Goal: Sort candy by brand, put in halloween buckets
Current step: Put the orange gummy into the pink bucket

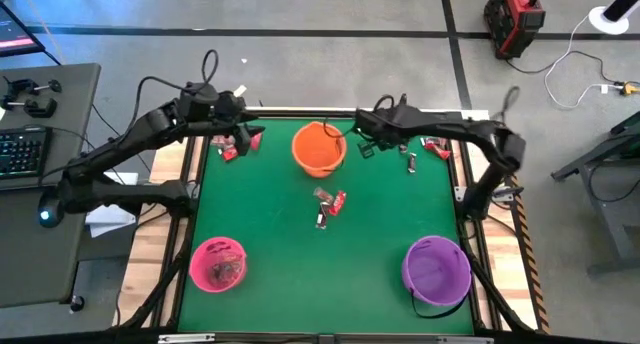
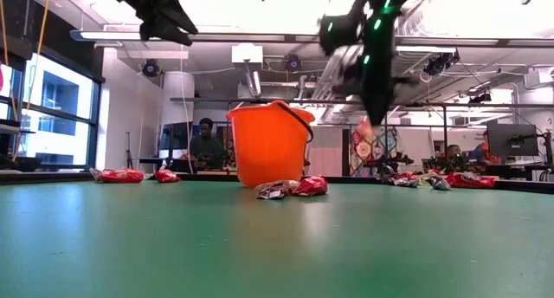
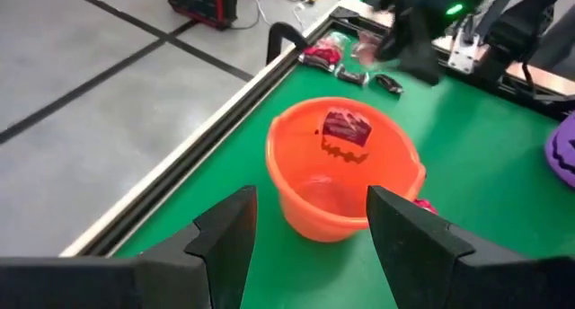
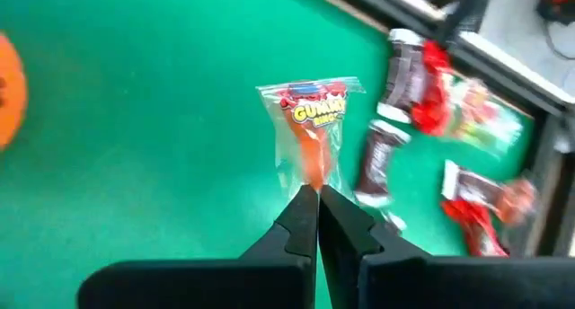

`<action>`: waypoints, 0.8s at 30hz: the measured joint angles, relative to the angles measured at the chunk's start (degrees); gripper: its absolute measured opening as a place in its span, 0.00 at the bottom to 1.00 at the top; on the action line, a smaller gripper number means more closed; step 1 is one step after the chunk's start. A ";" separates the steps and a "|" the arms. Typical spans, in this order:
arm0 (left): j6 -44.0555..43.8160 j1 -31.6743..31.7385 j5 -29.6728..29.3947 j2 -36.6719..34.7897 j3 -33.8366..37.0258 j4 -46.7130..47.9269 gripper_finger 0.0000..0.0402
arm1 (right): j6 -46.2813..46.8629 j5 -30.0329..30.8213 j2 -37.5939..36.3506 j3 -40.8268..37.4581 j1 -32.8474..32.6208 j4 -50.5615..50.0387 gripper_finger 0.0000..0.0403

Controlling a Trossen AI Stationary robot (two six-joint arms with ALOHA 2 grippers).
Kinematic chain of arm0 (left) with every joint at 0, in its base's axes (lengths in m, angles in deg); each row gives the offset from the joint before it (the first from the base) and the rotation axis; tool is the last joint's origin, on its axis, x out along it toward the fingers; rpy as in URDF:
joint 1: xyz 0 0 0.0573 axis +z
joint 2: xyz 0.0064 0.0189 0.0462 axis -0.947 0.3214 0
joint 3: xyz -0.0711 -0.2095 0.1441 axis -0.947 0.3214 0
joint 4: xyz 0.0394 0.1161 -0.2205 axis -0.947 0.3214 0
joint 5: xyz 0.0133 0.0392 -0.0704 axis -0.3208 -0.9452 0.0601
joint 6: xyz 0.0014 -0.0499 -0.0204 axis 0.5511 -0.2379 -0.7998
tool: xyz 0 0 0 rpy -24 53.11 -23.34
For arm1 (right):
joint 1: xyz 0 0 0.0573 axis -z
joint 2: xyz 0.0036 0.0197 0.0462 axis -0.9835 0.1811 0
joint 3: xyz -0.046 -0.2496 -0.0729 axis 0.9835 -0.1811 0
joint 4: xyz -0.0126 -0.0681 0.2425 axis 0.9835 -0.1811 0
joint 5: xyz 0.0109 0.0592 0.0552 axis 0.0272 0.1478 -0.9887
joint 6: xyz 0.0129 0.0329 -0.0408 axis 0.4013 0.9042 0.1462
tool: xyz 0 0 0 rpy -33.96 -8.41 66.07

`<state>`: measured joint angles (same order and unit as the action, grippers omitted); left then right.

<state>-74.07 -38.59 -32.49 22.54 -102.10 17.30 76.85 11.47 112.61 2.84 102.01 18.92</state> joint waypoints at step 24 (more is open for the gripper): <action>-28.23 -16.25 6.12 -3.27 0.00 -14.92 0.50 | -17.77 -18.71 0.97 -3.06 -31.05 63.31 0.00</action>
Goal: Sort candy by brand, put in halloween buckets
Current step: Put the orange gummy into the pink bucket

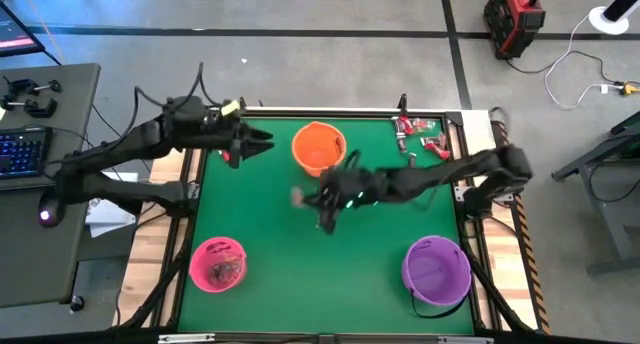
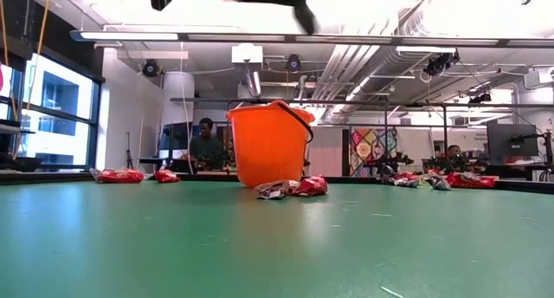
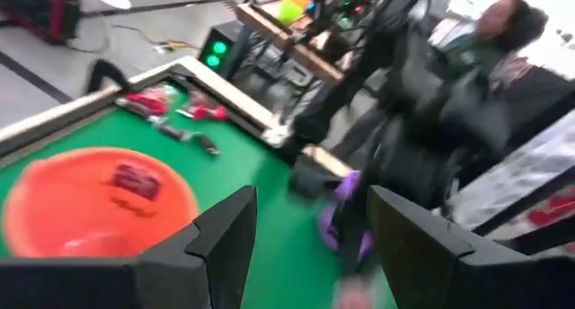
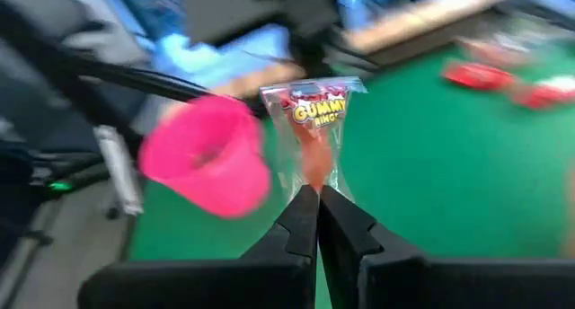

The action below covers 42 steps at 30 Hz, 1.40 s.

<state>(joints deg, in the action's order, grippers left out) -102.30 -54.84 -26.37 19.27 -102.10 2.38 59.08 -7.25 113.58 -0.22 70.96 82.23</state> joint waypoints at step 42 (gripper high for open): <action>-8.36 -10.15 -18.48 1.14 0.00 -0.86 0.50 | -1.86 -10.71 45.61 44.48 -5.49 13.96 0.58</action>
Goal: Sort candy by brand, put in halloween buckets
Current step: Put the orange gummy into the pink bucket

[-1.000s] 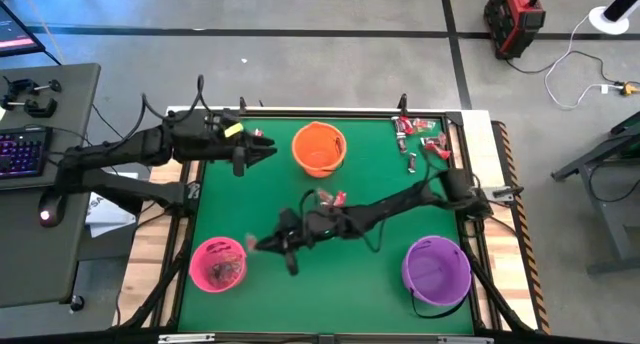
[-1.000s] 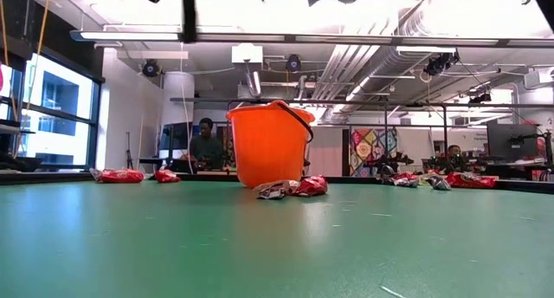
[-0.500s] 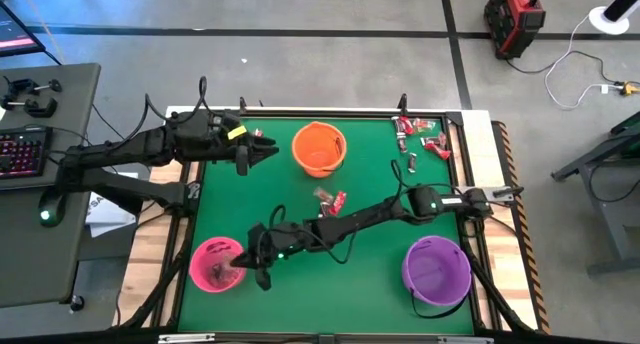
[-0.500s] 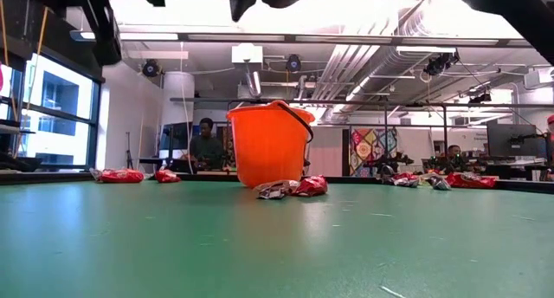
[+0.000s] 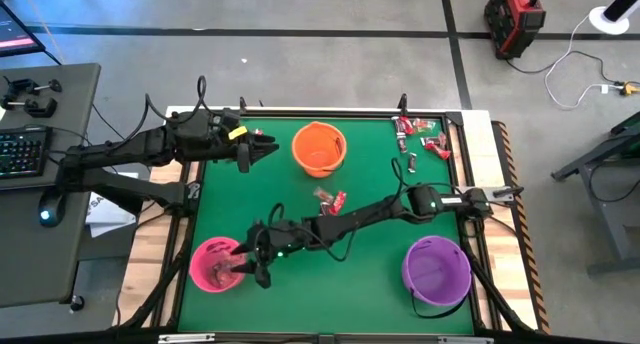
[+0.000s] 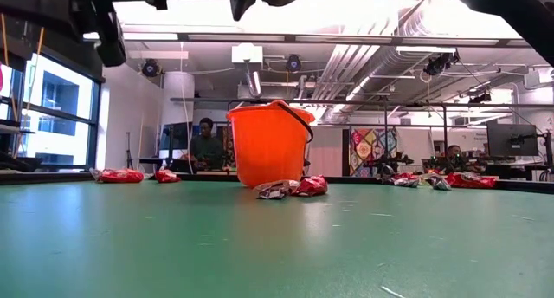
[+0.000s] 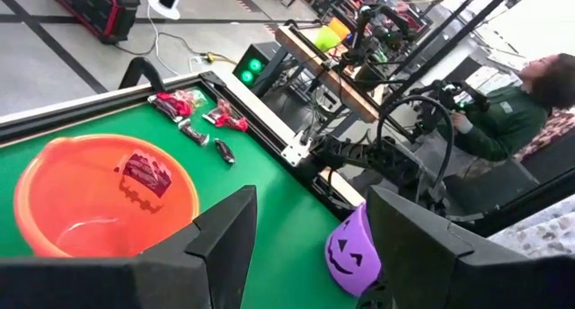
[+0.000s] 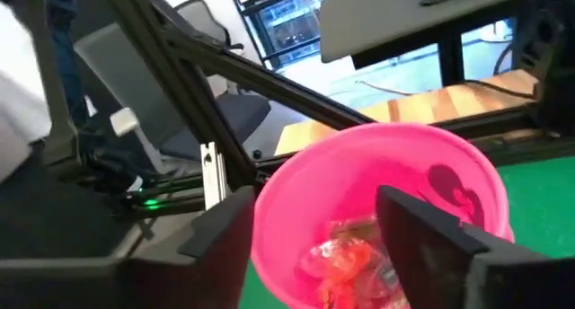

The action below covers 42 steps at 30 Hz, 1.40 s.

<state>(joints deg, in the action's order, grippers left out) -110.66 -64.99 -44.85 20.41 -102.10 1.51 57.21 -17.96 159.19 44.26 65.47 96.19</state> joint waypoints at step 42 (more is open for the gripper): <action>5.14 0.04 2.65 -0.92 0.02 7.08 0.50 | 10.24 15.08 -32.42 -48.92 15.77 -32.84 0.61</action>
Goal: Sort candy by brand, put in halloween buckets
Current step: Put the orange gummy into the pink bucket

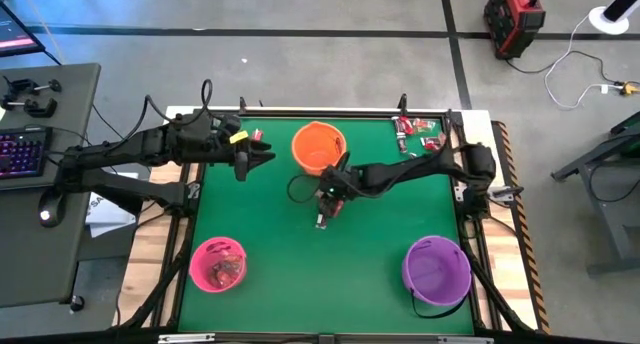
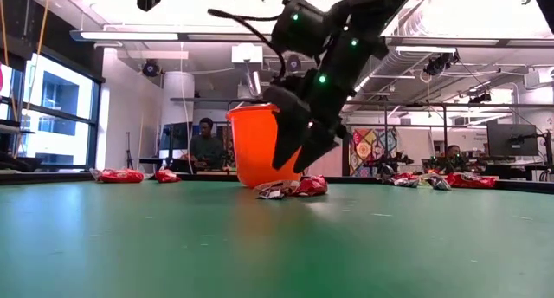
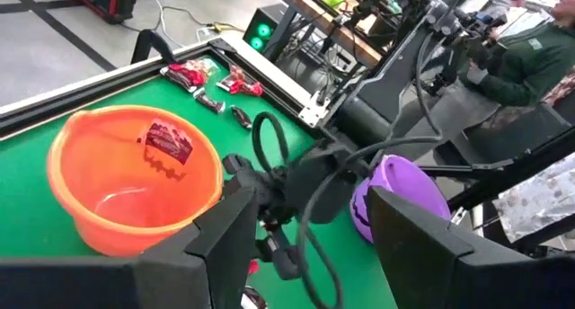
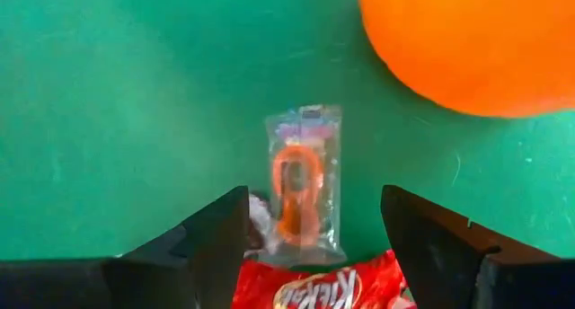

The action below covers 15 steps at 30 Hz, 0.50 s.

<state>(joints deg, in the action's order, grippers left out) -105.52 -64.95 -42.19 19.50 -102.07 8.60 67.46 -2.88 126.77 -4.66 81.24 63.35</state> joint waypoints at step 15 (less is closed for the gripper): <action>0.18 0.03 -0.87 0.00 0.00 0.75 0.50 | 0.65 6.01 4.08 0.02 -2.19 0.34 0.33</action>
<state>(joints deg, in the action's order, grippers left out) -105.35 -64.92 -43.06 19.50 -102.07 9.34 68.11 3.13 130.85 -4.64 79.06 63.69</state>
